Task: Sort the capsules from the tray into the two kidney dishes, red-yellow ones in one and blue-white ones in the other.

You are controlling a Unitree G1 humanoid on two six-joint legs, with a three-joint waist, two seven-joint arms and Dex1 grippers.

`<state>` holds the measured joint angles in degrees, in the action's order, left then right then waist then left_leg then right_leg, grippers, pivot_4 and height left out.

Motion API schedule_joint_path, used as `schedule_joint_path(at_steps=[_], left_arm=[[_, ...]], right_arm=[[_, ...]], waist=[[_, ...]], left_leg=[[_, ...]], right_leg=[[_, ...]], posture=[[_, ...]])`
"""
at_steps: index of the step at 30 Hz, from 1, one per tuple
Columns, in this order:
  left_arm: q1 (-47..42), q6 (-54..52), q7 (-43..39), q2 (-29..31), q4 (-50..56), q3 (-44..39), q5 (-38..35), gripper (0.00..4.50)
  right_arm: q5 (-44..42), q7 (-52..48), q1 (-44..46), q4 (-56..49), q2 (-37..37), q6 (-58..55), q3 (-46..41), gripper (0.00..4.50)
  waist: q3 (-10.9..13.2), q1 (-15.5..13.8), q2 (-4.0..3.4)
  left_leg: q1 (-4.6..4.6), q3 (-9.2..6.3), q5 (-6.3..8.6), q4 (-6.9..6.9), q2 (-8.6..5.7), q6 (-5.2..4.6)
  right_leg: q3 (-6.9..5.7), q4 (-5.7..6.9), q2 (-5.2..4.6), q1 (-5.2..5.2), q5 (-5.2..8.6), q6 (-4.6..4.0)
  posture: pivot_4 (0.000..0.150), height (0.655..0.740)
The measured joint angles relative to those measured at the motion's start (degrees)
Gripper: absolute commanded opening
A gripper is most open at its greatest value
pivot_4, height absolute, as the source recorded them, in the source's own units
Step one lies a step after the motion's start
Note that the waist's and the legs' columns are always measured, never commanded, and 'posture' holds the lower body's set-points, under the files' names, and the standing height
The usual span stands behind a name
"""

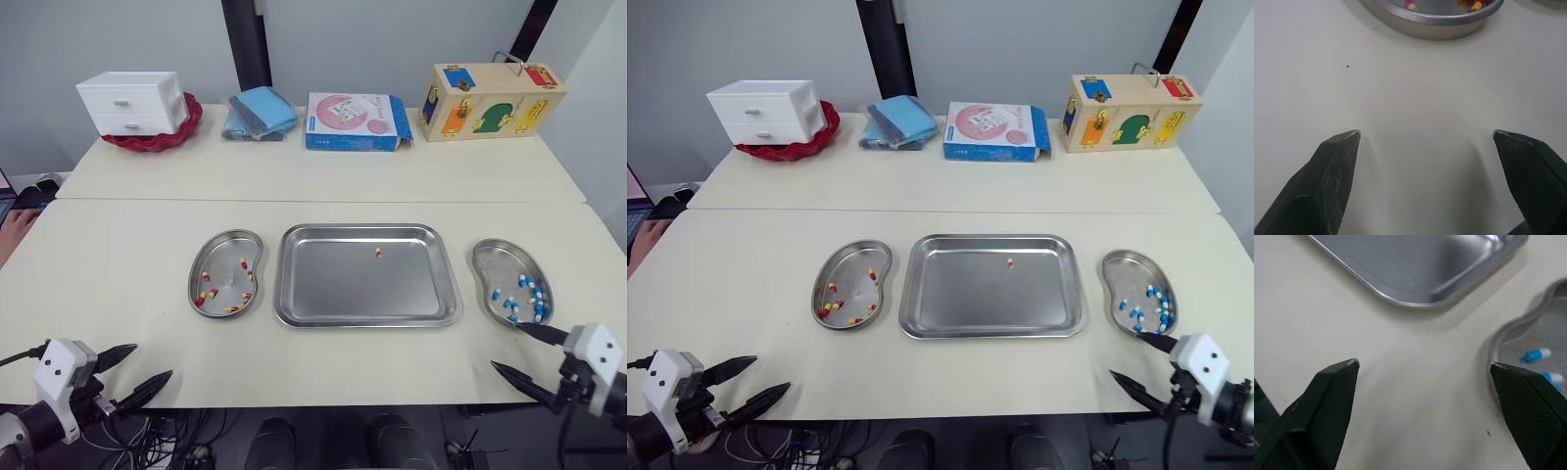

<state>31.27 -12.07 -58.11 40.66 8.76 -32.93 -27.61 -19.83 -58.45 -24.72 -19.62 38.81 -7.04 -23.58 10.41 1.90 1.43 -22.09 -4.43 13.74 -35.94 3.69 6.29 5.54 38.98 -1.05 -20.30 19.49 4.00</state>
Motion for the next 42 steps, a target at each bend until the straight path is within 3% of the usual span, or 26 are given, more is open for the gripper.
schedule_joint_path(at_steps=[5,10,14,20,25,31,42], left_arm=[[0.6,-0.76,0.1,-0.37,3.96,0.21,-0.44,4.5],[-0.47,-5.4,2.18,-0.7,15.36,3.33,-3.84,4.5],[-11.87,-10.99,6.7,-0.83,22.74,11.14,-7.22,4.5],[-33.0,-15.96,11.41,-4.04,21.28,28.17,-4.41,4.5],[-52.29,-15.76,12.39,-12.08,6.56,40.87,3.57,4.5],[-64.72,-11.13,9.76,-20.87,-12.82,47.83,9.5,4.5],[-81.46,6.65,6.2,-32.08,-50.93,51.05,20.54,4.5]], right_arm=[[-1.84,2.49,3.96,-3.59,-1.3,-1.74,3.58,4.48],[-1.72,3.73,4.92,-3.41,-3.63,-0.12,6.28,4.48],[-1.53,4.54,3.51,-2.68,-5.21,1.96,7.68,4.48],[0.6,6.5,2.08,-3.06,-6.14,3.42,10.57,4.48],[1.37,9.1,0.58,-4.48,-7.0,3.83,12.2,4.48],[2.33,12.8,-1.11,-7.74,-8.18,3.43,13.5,4.48],[2.8,17.82,-1.79,-13.22,-8.64,-0.32,14.85,4.48]], waist=[[-0.02,-0.01,0.04],[-0.03,-0.38,0.07],[-0.02,-0.54,0.0],[-0.05,0.06,-0.08],[-0.03,-0.27,-0.09],[-0.05,-0.14,-0.13],[-0.03,-0.2,-0.1]], left_leg=[[0.0,0.0,0.0,-0.01,0.0,0.0],[0.02,-0.03,0.0,-0.03,0.0,0.0],[0.09,-0.07,-0.01,-0.04,-0.03,0.01],[0.11,-0.06,-0.01,-0.04,-0.04,0.0],[0.07,-0.14,-0.01,-0.14,-0.12,0.0],[0.05,-0.15,-0.01,-0.09,-0.15,-0.01],[-0.06,-0.16,-0.01,-0.11,-0.21,-0.01]], right_leg=[[0.0,0.0,0.0,0.03,-0.01,0.0],[-0.02,0.0,-0.01,0.08,-0.02,0.02],[-0.02,0.03,0.0,0.17,-0.04,0.05],[0.02,0.03,0.02,0.17,-0.06,0.07],[-0.03,0.05,0.04,0.21,-0.09,0.12],[-0.02,0.02,0.03,0.17,-0.09,0.12],[-0.03,0.0,0.03,0.12,-0.09,0.13]], posture=[[0.15,0.74],[0.15,0.74],[0.15,0.74],[0.15,0.74],[0.15,0.74],[0.15,0.74],[0.15,0.74]])
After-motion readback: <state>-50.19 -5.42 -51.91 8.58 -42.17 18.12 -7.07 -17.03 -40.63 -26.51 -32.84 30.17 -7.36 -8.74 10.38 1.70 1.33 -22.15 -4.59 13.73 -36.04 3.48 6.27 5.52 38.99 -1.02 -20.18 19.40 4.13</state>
